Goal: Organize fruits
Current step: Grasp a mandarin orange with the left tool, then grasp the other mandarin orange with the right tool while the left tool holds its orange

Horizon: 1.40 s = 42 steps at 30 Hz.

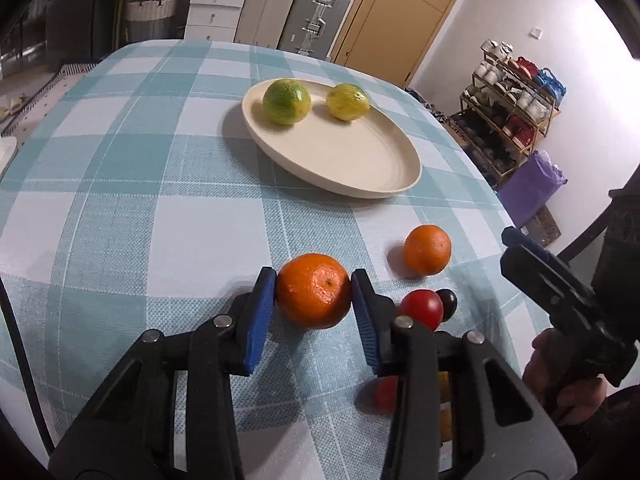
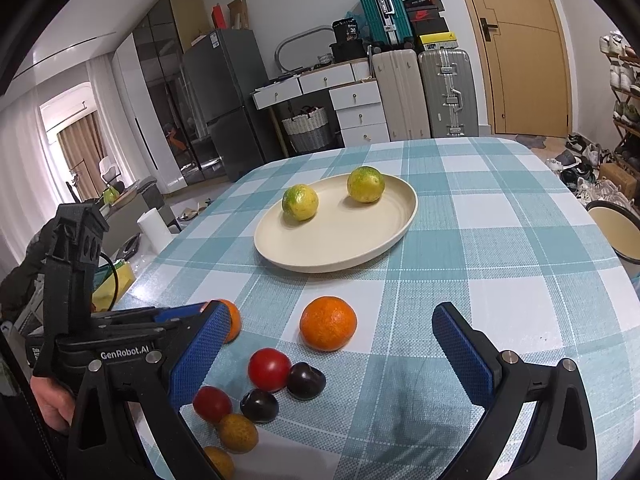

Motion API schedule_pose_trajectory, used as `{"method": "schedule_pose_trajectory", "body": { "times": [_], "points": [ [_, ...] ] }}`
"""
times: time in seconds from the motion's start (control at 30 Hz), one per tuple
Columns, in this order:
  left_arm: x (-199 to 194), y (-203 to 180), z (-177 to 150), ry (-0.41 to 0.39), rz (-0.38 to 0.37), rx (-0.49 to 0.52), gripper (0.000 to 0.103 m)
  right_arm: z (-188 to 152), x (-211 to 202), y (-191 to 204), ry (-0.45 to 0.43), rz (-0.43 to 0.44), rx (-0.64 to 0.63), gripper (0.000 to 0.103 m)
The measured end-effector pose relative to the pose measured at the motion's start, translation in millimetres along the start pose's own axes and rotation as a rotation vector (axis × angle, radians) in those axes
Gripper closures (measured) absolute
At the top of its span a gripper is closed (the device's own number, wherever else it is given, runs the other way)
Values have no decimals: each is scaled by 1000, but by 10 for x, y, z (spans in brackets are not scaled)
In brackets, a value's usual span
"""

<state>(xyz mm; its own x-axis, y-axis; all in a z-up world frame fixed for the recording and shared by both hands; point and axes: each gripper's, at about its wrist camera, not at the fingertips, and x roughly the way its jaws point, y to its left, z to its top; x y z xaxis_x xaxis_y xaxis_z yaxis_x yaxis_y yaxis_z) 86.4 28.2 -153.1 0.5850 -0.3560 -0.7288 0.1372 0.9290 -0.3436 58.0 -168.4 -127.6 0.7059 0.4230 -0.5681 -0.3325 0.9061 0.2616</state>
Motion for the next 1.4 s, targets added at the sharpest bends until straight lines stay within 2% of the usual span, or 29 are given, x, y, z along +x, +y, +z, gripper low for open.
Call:
{"method": "schedule_pose_trajectory", "body": {
  "times": [0.27,0.57,1.07,1.13,1.2,1.37,1.4],
  "points": [
    [-151,-2,6,-36,6,12,68,-5,70,-12,18,4,20,0],
    [-254,2,31,-56,-7,16,68,-8,228,-40,80,-12,39,0],
    [-252,99,41,-31,-38,-17,68,34,483,-73,145,24,113,1],
    [-262,108,54,-36,-37,-17,68,40,521,-51,155,26,113,5],
    [-263,115,65,-37,-39,-19,67,37,555,-16,171,30,99,19],
    [-294,113,81,-42,-42,-19,68,37,585,14,171,52,100,30],
    [-293,111,87,-43,-43,-19,68,39,592,19,173,44,95,38]
  ]
}}
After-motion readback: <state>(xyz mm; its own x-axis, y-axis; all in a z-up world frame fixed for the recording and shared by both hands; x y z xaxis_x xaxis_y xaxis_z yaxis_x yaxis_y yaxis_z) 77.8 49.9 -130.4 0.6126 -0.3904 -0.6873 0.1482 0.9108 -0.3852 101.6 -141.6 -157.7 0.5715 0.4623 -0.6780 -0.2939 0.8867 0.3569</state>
